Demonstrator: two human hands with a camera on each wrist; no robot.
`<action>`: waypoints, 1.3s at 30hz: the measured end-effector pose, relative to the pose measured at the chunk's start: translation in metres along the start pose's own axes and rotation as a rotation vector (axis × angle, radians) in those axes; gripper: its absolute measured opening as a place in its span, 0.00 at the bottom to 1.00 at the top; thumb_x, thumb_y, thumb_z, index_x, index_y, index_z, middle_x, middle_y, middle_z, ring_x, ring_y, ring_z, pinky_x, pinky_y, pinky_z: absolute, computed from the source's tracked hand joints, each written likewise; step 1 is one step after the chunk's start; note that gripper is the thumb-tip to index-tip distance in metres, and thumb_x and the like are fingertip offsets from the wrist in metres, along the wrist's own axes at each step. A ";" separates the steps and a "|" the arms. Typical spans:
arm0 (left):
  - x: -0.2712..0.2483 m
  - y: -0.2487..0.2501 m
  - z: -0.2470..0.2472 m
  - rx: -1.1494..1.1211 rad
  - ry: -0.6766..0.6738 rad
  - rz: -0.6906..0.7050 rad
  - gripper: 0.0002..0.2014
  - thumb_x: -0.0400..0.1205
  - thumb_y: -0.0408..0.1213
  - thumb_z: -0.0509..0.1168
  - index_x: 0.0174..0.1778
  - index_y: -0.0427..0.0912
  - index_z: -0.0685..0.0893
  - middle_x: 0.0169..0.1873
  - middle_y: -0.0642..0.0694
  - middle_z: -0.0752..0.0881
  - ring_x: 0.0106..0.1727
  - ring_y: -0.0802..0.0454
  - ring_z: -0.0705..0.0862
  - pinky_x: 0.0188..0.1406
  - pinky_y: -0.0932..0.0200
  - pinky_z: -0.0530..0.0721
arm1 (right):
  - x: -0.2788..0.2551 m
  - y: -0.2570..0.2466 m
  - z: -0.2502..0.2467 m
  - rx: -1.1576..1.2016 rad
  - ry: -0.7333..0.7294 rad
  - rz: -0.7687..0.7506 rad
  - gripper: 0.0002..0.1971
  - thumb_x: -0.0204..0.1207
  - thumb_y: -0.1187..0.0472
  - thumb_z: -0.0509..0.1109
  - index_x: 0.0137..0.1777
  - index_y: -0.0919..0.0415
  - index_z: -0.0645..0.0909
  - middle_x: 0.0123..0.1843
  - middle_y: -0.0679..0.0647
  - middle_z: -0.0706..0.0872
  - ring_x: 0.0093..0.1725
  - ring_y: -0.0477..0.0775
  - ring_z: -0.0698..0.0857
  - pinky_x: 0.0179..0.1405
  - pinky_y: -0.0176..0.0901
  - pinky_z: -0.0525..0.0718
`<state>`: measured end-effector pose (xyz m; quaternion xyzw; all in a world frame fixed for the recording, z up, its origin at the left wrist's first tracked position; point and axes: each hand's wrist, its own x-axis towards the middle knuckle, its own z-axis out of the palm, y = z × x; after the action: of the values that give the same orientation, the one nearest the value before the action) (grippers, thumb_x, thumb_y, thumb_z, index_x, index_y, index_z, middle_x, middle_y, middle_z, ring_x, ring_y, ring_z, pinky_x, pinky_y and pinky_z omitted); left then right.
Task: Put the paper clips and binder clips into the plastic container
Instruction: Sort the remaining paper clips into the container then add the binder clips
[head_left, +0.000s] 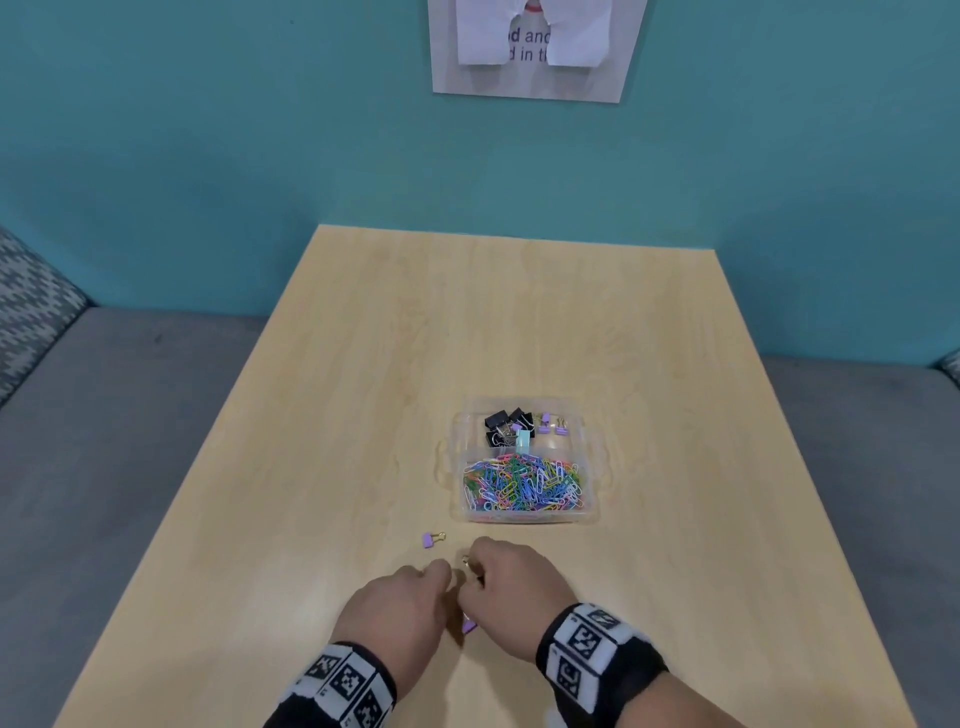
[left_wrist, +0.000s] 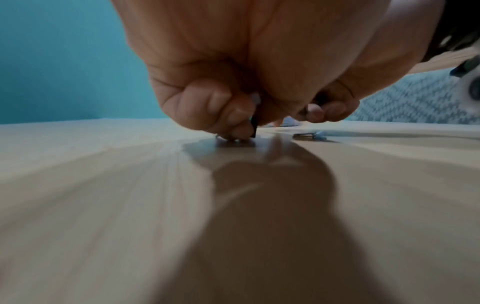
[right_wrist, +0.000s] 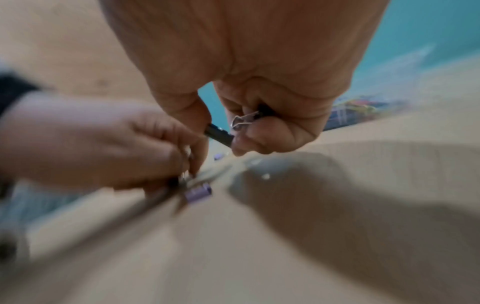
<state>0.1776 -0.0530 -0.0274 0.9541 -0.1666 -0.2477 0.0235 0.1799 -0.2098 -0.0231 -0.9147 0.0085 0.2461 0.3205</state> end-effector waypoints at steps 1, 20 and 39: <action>-0.001 -0.002 0.001 -0.019 -0.007 0.004 0.06 0.82 0.42 0.49 0.52 0.49 0.67 0.40 0.44 0.74 0.39 0.38 0.77 0.34 0.53 0.68 | -0.001 0.002 -0.005 0.267 -0.027 0.075 0.10 0.66 0.50 0.59 0.38 0.56 0.75 0.32 0.51 0.79 0.30 0.55 0.78 0.26 0.45 0.76; 0.139 0.009 -0.122 -0.525 0.223 -0.006 0.07 0.79 0.46 0.63 0.48 0.48 0.77 0.36 0.48 0.83 0.36 0.49 0.82 0.37 0.54 0.80 | 0.100 0.016 -0.137 0.095 0.229 0.123 0.09 0.77 0.66 0.59 0.51 0.60 0.80 0.47 0.60 0.87 0.40 0.61 0.84 0.37 0.49 0.82; 0.046 -0.026 -0.005 -0.305 0.110 -0.013 0.10 0.78 0.42 0.63 0.53 0.48 0.74 0.48 0.50 0.72 0.41 0.45 0.80 0.40 0.52 0.77 | -0.023 -0.004 0.031 -0.371 -0.049 -0.163 0.17 0.81 0.45 0.58 0.61 0.56 0.66 0.57 0.61 0.80 0.53 0.66 0.79 0.44 0.56 0.73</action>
<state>0.2253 -0.0438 -0.0477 0.9527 -0.1192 -0.2176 0.1754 0.1466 -0.1914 -0.0311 -0.9495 -0.1187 0.2387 0.1657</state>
